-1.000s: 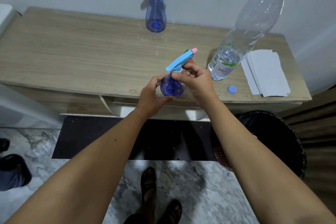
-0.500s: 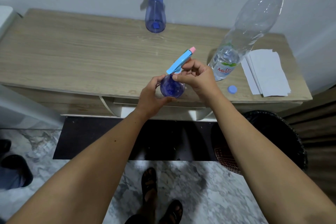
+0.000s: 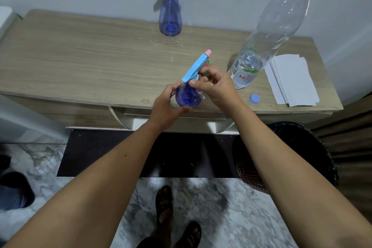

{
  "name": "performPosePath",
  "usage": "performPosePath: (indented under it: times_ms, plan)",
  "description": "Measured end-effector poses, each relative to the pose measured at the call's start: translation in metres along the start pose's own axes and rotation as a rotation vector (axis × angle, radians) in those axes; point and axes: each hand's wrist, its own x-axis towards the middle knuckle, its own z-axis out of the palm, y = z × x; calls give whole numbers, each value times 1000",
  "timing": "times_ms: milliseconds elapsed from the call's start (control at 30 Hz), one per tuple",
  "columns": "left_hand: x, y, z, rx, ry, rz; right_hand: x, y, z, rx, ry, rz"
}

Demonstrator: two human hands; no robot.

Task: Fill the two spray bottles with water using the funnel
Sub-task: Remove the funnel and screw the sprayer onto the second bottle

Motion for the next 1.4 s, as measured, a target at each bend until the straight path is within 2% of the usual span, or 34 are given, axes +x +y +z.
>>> performPosePath:
  times_ms: [167, 333, 533, 733, 933, 1100, 1267, 1400]
  plan:
    - [0, -3, 1, -14, 4, -12, 0, -2, 6, -33, 52, 45]
    - [0, -3, 1, -3, 2, -15, -4, -2, 6, -10, -63, 38]
    - [1, -6, 1, 9, -11, -9, 0, -3, 11, -87, 59, 49]
    - [0, -3, 1, -2, 9, -10, -2, -1, 4, -25, -15, 56]
    - [0, -2, 1, 4, -4, 11, -5, -1, 5, -12, 91, 67]
    - [-1, -4, 3, 5, 8, 4, -8, 2, 3, 16, -46, 53]
    - [0, -5, 3, 12, 15, 5, -11, 2, 14, -162, 79, -1]
    - [1, -7, 5, 40, 15, 16, -14, 1, 23, -206, 190, -10]
